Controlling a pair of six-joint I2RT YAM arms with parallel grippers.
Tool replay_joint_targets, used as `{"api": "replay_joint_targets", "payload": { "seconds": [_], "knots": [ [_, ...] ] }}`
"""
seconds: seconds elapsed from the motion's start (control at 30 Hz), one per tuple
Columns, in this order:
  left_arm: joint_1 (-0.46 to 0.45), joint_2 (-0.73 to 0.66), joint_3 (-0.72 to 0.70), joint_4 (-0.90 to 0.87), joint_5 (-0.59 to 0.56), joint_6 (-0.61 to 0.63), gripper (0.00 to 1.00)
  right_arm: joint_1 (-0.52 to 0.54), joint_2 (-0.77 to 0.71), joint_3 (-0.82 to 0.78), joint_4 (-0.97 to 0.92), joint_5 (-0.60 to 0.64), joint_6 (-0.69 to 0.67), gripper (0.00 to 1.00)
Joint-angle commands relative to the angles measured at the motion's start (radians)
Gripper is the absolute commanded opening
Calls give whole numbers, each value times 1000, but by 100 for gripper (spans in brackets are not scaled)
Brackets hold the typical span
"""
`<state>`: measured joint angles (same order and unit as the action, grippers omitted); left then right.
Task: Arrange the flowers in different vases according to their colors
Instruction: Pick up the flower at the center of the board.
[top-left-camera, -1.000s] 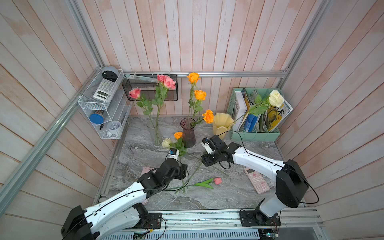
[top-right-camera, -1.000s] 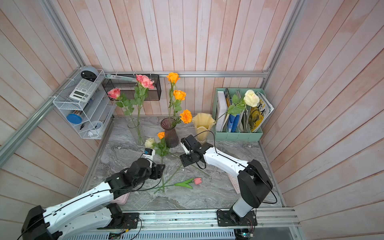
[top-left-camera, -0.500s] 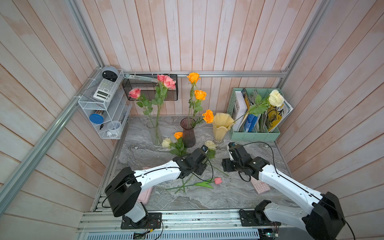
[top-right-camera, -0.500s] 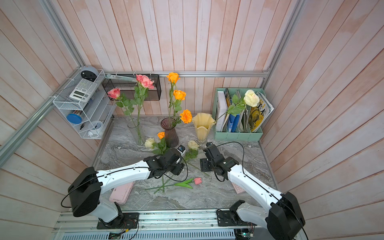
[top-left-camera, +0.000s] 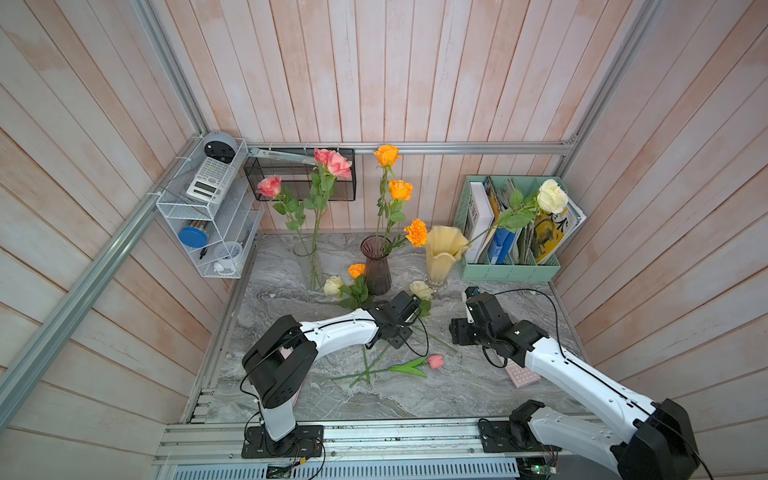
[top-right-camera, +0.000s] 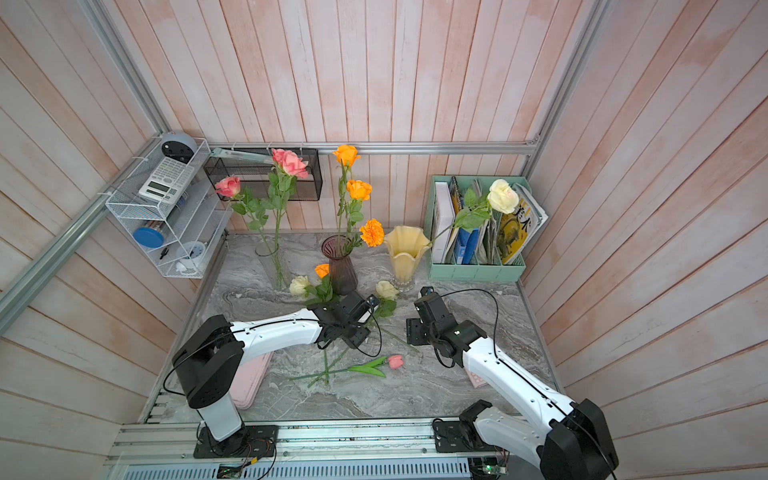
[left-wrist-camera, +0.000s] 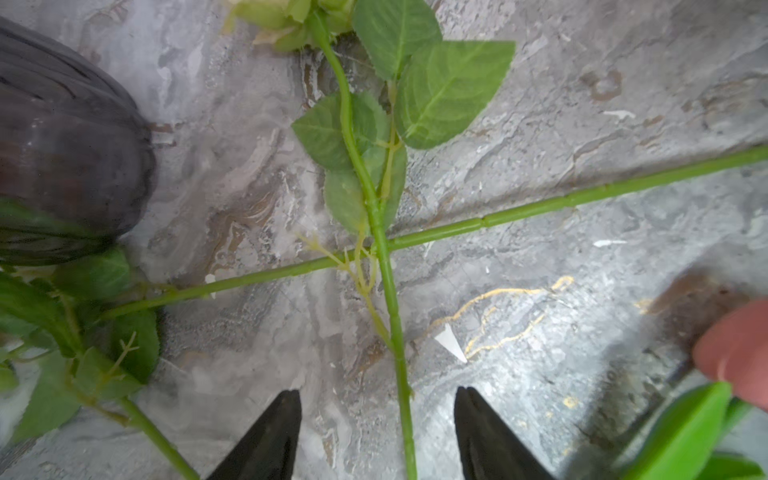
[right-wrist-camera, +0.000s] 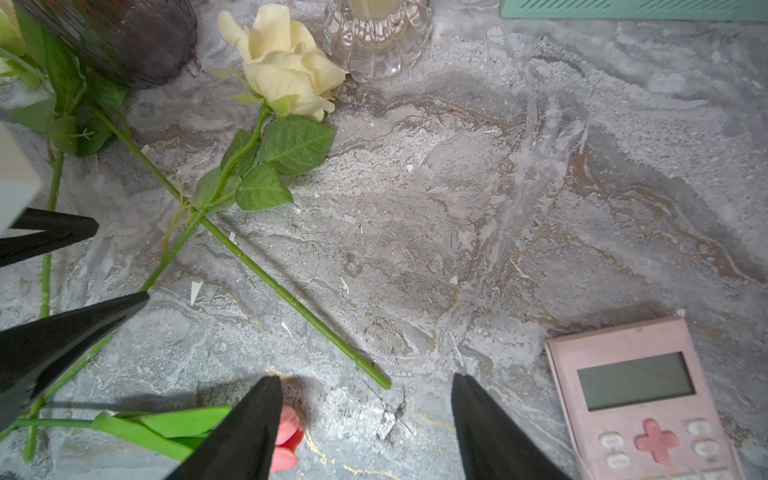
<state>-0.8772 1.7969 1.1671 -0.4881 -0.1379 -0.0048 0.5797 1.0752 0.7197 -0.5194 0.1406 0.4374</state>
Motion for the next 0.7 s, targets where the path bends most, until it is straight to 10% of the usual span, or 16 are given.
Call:
{"api": "replay_joint_targets", "payload": {
  "seconds": [0.0,0.3,0.67],
  "knots": [
    [4,32,26,-27,59,21,64,-6,-5,-10,16,12,-6,71],
    [32,88,35,-8,65,14,56,-6,-23,-31,27,1,-6,71],
    [38,124,64,1,127,16,24,-6,-30,-36,24,15,-9,71]
  ]
}}
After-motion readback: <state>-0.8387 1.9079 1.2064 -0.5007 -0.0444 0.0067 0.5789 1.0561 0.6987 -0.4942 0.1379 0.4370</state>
